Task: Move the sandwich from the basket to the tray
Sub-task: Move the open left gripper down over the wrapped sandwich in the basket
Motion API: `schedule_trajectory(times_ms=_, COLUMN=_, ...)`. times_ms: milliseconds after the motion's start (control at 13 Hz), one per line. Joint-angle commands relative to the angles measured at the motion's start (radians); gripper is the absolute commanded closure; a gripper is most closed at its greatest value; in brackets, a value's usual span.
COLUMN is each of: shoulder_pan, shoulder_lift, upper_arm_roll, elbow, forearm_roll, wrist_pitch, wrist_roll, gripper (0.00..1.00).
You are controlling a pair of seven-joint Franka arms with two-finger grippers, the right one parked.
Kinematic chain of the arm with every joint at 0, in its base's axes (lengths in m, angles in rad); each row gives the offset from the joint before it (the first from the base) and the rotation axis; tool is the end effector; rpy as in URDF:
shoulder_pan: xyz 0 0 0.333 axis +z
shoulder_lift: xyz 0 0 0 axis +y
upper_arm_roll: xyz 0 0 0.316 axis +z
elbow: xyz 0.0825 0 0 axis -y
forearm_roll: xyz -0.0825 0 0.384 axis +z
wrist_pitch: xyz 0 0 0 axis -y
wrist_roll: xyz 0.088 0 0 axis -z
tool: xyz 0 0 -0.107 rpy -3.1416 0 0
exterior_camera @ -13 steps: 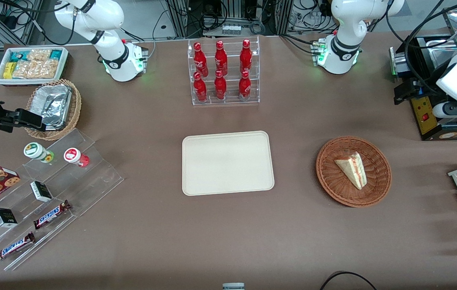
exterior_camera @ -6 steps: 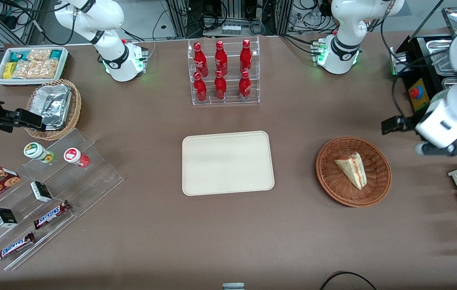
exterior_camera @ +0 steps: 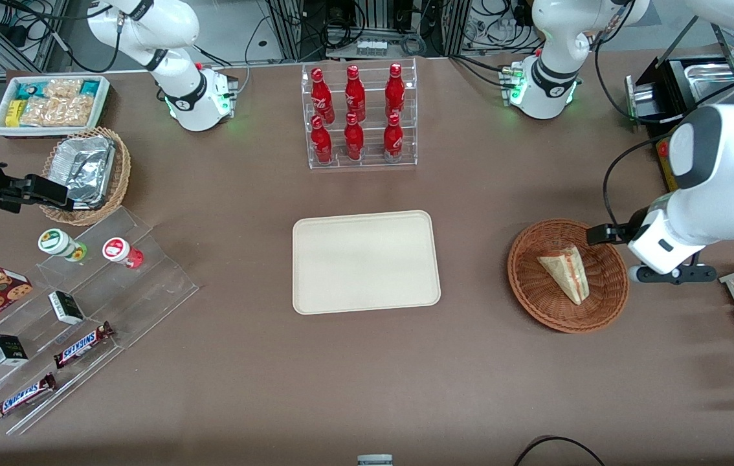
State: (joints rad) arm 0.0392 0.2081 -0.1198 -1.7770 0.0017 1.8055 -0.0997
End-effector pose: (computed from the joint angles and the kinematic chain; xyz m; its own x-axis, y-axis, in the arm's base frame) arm 0.5964 -0.0442 0.4259 0.9838 0.0181 -0.1786 0.0194 -0.9998 0.0054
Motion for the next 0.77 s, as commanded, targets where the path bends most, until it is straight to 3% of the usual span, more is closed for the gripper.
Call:
schedule_trajectory(times_ms=0, shoulder_pan=-0.012, shoulder_lift=-0.009, upper_arm_roll=-0.003, elbow=-0.097, forearm_roll=0.015, wrist_pitch=0.118, wrist_roll=-0.067, gripper=0.0)
schedule_trajectory(times_ms=231, shoulder_pan=-0.027, shoulder_lift=-0.012, upper_arm_roll=-0.001, elbow=-0.179, forearm_roll=0.014, wrist_pitch=0.217, wrist_roll=-0.147, gripper=0.0)
schedule_trajectory(times_ms=462, shoulder_pan=-0.03, shoulder_lift=-0.022, upper_arm_roll=-0.001, elbow=-0.265, forearm_roll=0.015, wrist_pitch=0.305, wrist_roll=-0.361, gripper=0.0)
schedule_trajectory(times_ms=692, shoulder_pan=-0.03, shoulder_lift=-0.012, upper_arm_roll=-0.001, elbow=-0.323, forearm_roll=0.017, wrist_pitch=0.423, wrist_roll=-0.468, gripper=0.0)
